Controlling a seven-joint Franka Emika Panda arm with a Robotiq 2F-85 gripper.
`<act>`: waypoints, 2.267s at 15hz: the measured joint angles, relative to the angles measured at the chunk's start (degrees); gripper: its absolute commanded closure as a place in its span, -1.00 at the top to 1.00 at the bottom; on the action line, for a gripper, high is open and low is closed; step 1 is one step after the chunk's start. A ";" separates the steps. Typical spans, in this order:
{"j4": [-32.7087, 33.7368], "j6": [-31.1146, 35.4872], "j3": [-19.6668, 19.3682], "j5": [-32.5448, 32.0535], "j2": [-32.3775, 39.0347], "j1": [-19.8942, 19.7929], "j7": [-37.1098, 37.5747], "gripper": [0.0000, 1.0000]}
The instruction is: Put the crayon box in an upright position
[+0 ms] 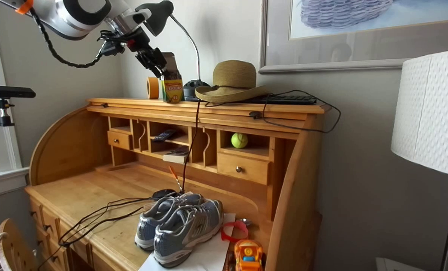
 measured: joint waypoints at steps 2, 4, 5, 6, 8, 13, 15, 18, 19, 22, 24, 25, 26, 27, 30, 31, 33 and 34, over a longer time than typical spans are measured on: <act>0.00 0.00 0.07 2.40 0.02 -0.39 -2.52 -0.69; 0.05 0.00 0.07 4.04 0.03 -0.79 -4.48 -0.89; 0.15 0.00 0.07 4.69 0.10 -0.97 -5.28 -0.86; 0.35 0.00 0.06 5.24 0.26 -1.16 -5.97 -0.93; 1.04 0.00 0.06 6.30 0.79 -1.56 -7.38 -1.00; 5.67 -0.20 -0.11 10.32 4.37 -2.69 -11.53 -1.00; 8.11 -0.76 -0.09 12.14 6.23 -2.93 -13.30 -1.00; 11.44 -2.62 0.09 13.74 8.92 -3.27 -14.97 -1.00; 12.48 -3.47 0.14 14.11 9.72 -3.36 -15.38 -1.00; 14.97 -5.51 0.37 14.41 11.35 -3.66 -16.16 -0.59; 16.03 -6.90 0.44 14.74 11.76 -3.86 -16.26 -0.49; 16.29 -7.48 0.46 14.89 11.76 -3.95 -16.26 -0.19; 16.44 -7.81 0.48 14.95 11.70 -4.03 -16.26 -0.06; 16.45 -7.99 0.48 15.13 11.51 -4.08 -16.27 0.11; 16.09 -8.24 0.71 16.56 10.21 -4.17 -16.96 0.56; 15.56 -8.33 0.84 17.29 9.33 -4.18 -17.45 0.73; 13.79 -9.31 1.02 18.53 6.83 -4.18 -18.21 1.00; 12.49 -10.20 1.10 19.34 5.20 -4.18 -18.74 1.00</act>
